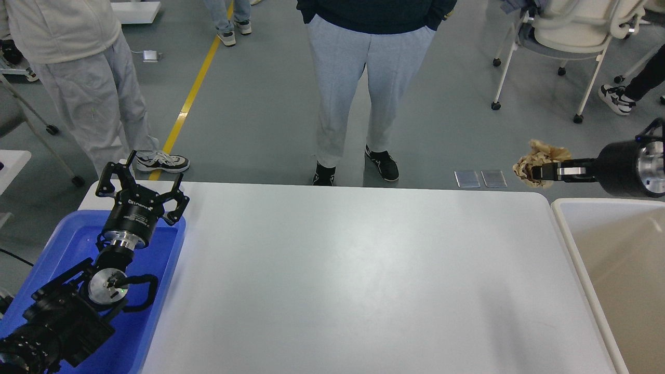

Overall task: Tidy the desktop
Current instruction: 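Lift the paper ball and carry it with the right gripper toward the white bin, then release the paper ball into the white bin with the right gripper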

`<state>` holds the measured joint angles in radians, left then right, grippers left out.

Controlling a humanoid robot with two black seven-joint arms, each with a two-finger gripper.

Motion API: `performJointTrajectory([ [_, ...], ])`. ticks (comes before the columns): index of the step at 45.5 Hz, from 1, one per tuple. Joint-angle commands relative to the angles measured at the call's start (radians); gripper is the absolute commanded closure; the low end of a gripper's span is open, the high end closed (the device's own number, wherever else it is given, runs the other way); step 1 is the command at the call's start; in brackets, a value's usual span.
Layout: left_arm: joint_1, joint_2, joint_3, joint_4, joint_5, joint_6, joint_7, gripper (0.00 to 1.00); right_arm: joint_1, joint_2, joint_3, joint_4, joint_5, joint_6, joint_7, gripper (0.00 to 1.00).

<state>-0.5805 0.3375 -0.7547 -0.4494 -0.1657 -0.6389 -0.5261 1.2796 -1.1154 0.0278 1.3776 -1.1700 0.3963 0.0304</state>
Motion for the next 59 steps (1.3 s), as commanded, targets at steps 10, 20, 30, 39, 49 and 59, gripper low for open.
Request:
performJointTrajectory([
  [10,0.001,0.000,0.000,0.000,0.000,0.001,0.000,0.00,-0.226,-0.095,0.044,-0.201,0.266,-0.126,0.091,1.00],
  [20,0.001,0.000,0.000,0.000,0.000,0.001,0.000,0.00,-0.387,-0.026,0.046,-0.330,0.453,-0.218,0.128,1.00],
  [30,0.001,0.000,0.000,0.000,0.000,0.001,0.000,0.00,-0.480,0.097,0.050,-0.544,0.734,-0.232,0.149,1.00],
  [39,0.001,0.000,0.000,0.000,0.000,0.001,0.000,0.00,-0.559,0.256,0.075,-0.825,0.839,-0.226,0.163,1.00],
  [49,0.001,0.000,0.000,0.000,0.000,0.001,0.000,0.00,-0.620,0.322,0.098,-0.969,0.931,-0.223,0.161,1.00],
  [59,0.001,0.000,0.000,0.000,0.000,0.001,0.000,0.00,-0.667,0.473,0.098,-1.201,0.989,-0.215,0.154,1.00],
])
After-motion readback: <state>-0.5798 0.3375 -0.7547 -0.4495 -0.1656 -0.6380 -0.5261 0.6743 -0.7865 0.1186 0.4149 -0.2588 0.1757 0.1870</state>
